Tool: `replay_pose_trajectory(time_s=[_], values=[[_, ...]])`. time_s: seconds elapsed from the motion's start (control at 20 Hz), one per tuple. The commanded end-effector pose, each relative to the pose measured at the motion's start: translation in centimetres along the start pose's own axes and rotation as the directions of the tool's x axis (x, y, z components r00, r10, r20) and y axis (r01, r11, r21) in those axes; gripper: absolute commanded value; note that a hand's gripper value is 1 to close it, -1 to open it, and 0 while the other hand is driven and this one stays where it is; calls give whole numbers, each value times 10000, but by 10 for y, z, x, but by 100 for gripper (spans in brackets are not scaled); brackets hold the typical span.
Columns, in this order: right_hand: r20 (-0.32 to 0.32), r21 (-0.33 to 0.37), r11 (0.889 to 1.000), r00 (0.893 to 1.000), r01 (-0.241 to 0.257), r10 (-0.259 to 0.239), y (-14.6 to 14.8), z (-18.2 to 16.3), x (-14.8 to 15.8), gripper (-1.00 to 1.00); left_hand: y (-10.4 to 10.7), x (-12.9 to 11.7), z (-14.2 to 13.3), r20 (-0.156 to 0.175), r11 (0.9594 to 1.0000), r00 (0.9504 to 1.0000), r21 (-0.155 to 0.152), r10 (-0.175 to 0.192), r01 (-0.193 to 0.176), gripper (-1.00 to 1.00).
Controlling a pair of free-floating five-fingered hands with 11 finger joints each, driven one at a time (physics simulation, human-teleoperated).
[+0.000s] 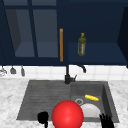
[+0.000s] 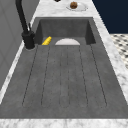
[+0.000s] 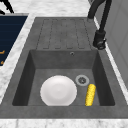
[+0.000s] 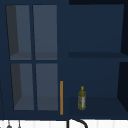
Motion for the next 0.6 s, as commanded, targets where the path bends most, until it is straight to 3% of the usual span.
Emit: replay_pose_trajectory(time_s=[0.0, 0.15, 0.2, 0.25, 0.35, 0.55], values=[[0, -7, 10000, 10000, 0, 0, 0, 0, 0, -100, 0, 0, 0, 0, 10000, 10000, 0, 0, 0, 0], [1, 3, 10000, 10000, 2, -2, 0, 0, 0, -100, 0, 0, 0, 0, 10000, 10000, 0, 0, 0, 0], [1, 3, 10000, 10000, 2, -2, 0, 0, 0, 0, 1, -3, 0, 71, 10000, 10000, -24, 8, -8, -100], [22, -43, 9999, 9999, -102, 102, 0, 0, 0, 0, 0, 0, 0, -77, 9999, 10000, 104, 49, -49, -100], [13, -97, 9999, 10000, -74, 74, -1, 0, 0, 0, -2, -3, 6, -51, 9999, 9999, 67, 123, -123, -100], [0, -158, 9999, 10000, -27, 27, -1, 0, 0, 0, 11, -4, 5, 513, 9995, 9981, -8, 329, -329, -100]])
